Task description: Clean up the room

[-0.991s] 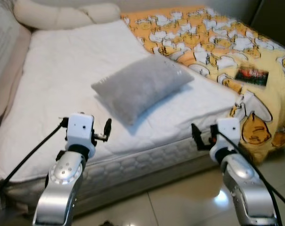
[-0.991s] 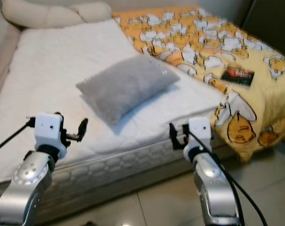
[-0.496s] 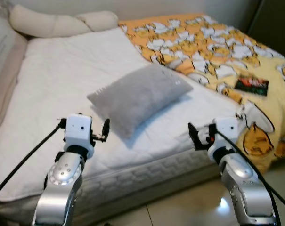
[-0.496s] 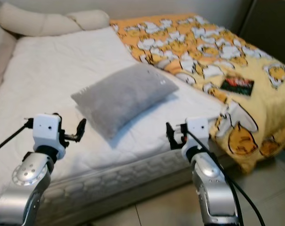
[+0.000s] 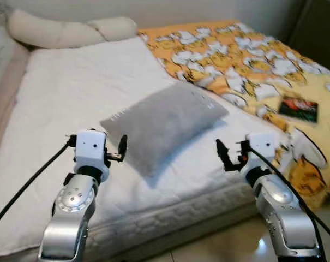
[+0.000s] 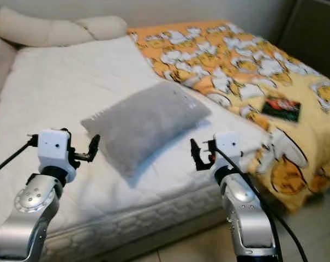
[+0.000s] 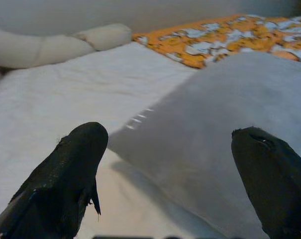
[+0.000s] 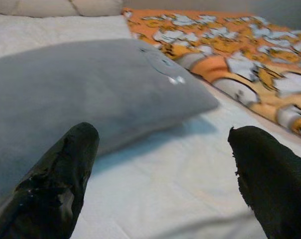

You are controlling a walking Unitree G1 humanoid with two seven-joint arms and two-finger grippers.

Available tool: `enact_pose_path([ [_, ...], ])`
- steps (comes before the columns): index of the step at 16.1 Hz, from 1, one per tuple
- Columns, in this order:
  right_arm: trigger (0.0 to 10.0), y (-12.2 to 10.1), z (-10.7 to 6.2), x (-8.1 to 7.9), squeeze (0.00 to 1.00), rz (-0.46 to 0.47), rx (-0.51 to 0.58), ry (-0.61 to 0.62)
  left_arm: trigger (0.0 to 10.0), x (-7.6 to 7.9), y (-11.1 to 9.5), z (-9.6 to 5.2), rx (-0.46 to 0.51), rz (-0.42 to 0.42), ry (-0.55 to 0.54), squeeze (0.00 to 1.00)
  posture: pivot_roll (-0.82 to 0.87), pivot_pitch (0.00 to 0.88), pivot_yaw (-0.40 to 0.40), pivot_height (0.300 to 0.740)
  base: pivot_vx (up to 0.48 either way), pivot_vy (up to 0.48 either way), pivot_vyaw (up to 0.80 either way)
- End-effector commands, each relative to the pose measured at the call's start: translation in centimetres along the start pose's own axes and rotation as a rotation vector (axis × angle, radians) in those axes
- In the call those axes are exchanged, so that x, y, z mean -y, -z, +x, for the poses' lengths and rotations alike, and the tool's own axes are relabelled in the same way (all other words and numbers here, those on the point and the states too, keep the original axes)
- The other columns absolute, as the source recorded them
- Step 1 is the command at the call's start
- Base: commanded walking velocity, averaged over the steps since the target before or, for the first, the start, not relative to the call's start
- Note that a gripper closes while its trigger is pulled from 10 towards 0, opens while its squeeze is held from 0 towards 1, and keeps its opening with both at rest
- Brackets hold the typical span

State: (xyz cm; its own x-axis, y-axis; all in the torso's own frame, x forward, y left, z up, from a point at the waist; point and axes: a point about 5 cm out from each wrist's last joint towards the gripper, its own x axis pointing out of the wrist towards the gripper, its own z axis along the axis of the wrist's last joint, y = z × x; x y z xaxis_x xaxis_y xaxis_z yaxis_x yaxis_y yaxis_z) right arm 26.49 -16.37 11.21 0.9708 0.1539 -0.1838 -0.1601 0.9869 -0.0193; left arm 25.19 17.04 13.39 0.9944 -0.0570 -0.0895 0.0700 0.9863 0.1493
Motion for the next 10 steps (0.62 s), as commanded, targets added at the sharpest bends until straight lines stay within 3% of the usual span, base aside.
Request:
enact_pose_path([
  [1,10.0,-0.54,0.23,-0.88,0.00,0.005,0.016,-0.030,10.0,-0.62,0.06,-0.05,-0.005,0.007,-0.015,1.00,-0.06,0.026,-0.004,0.740,0.337,0.000,0.00],
  [10,10.0,-0.38,0.16,-0.39,0.00,0.013,-0.008,-0.011,10.0,-0.61,0.14,-0.16,-0.010,0.007,-0.013,1.00,-0.07,0.042,-0.002,0.740,0.333,0.000,0.00],
])
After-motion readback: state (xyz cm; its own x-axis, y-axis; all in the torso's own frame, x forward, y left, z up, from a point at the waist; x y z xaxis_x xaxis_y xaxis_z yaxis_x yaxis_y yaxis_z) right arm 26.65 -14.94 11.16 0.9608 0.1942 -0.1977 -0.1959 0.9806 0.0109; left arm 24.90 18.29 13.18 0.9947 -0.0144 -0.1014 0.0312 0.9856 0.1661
